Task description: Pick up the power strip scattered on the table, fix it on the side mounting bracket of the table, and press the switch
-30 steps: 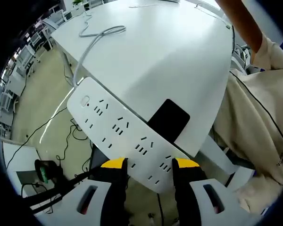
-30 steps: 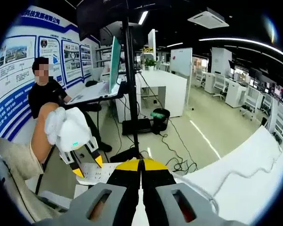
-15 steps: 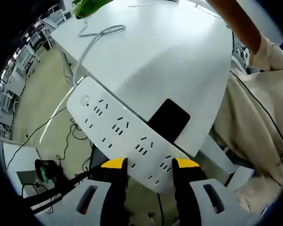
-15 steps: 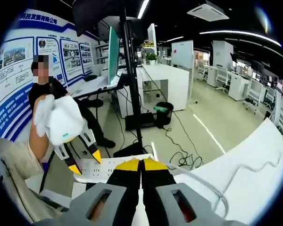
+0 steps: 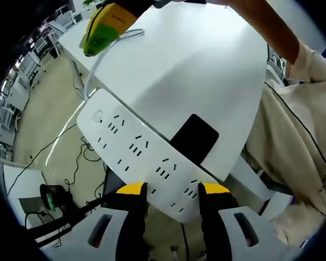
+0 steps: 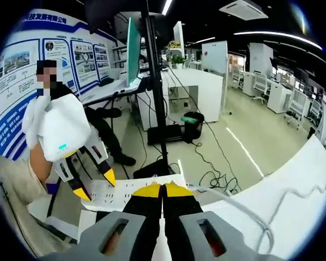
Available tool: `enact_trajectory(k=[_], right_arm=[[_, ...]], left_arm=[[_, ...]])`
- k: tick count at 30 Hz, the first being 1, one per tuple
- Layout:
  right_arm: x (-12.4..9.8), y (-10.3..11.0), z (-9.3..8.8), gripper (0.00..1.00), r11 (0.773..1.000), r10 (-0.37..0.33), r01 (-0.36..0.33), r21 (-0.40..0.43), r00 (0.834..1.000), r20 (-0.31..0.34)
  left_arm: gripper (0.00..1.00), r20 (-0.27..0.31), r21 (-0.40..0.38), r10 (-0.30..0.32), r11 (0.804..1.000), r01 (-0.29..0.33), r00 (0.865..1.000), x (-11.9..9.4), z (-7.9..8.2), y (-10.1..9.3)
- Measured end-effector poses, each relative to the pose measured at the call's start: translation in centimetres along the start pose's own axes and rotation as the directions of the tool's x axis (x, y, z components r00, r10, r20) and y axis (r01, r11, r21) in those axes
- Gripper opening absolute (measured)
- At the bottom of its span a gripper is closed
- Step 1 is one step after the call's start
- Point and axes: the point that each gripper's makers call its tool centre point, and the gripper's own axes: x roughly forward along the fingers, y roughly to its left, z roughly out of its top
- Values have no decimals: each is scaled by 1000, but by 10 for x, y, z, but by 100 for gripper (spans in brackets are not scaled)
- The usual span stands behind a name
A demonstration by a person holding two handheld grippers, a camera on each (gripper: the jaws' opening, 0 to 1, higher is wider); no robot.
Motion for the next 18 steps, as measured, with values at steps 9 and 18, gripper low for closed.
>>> enact_trajectory(k=[9,18], right_arm=[[13,3,-4,0,1000,8,-9,-14,1000,-23],[26,4,-9,0,1000,7,-8,-21,999,-44]], left_arm=[[43,-4,2,-1,1000,1,1000,0,0,1],[43,4,4,-2,1000,2,1000,0,0,2]])
